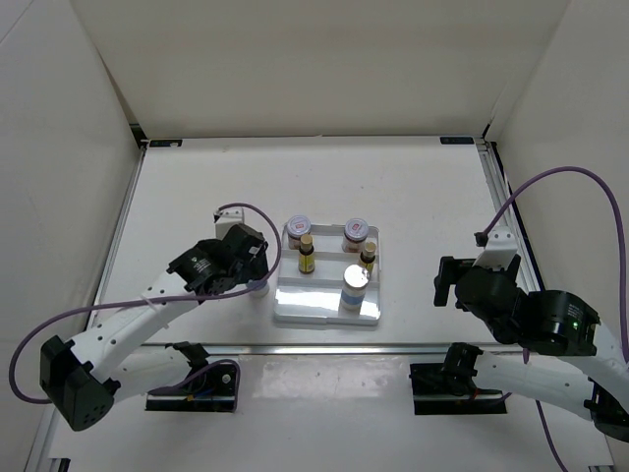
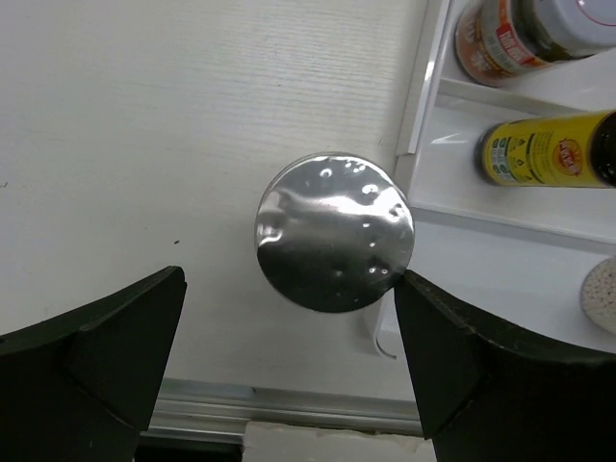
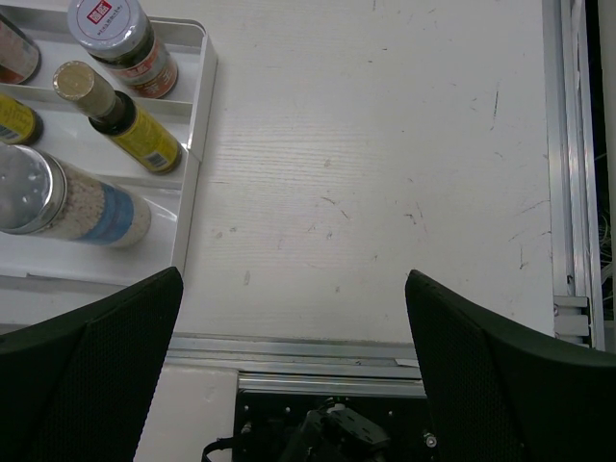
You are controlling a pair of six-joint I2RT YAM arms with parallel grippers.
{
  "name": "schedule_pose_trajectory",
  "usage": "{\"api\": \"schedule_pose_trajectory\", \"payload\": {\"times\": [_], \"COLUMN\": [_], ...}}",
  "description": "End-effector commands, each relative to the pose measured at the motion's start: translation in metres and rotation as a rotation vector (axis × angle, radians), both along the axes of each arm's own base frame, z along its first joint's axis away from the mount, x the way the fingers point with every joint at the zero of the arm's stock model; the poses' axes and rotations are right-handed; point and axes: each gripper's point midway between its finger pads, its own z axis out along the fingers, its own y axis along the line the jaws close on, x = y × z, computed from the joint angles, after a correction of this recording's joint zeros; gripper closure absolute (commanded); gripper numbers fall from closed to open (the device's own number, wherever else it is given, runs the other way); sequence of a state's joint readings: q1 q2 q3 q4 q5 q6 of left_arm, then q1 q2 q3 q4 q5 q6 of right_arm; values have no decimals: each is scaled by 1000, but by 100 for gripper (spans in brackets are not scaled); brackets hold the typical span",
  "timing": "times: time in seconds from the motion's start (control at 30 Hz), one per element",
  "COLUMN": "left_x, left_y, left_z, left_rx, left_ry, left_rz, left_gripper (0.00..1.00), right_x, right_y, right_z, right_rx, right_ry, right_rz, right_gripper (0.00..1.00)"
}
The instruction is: Organize the condiment bottles
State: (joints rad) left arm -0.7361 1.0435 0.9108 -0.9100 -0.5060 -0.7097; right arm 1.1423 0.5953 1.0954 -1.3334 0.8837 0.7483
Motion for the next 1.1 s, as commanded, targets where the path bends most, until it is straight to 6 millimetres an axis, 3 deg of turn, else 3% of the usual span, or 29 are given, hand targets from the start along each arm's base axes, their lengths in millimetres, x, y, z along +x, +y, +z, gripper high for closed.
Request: {"api": "schedule_pose_trajectory", "payload": {"times": [0.0, 0.37, 0.47, 0.53, 0.6, 0.63, 0.73, 0.77, 0.9, 1.0, 1.07], "left_x": [15, 31, 36, 37, 37, 37, 32, 31, 18, 4, -4], "left_y": [-14, -23, -25, -28, -30, -32, -28, -27, -42, -65, -86], "left_z": [2, -14, -14, -9, 0, 12, 35, 55, 91, 99, 94], "left_rx": [-36, -38, -41, -55, -72, -102, -132, -165, -234, -290, -295], "left_ry": [-37, -9, -16, -21, -42, -71, -114, -162, -232, -217, -181], "left_rz": [-51, -74, -87, -94, -110, -117, -118, -119, -182, -270, -320], "left_gripper": [0, 4, 15, 29, 42, 54, 72, 75, 86, 88, 88], "right_x": [2, 2, 2, 2, 2, 1, 2, 2, 3, 3, 3], "right_y": [2, 1, 1, 1, 1, 0, 1, 1, 3, 5, 5], "right_z": [3, 3, 3, 3, 3, 4, 5, 5, 4, 2, 2], "right_rx": [15, 23, 23, 23, 23, 32, 40, 32, 14, 9, 9], "right_ry": [-21, -25, -25, -25, -25, -29, -32, -33, -25, -15, -15], "right_rz": [1, 1, 1, 1, 1, 1, 1, 5, 6, 12, 12], "right_gripper": [1, 1, 1, 1, 1, 1, 1, 1, 1, 1, 1]}}
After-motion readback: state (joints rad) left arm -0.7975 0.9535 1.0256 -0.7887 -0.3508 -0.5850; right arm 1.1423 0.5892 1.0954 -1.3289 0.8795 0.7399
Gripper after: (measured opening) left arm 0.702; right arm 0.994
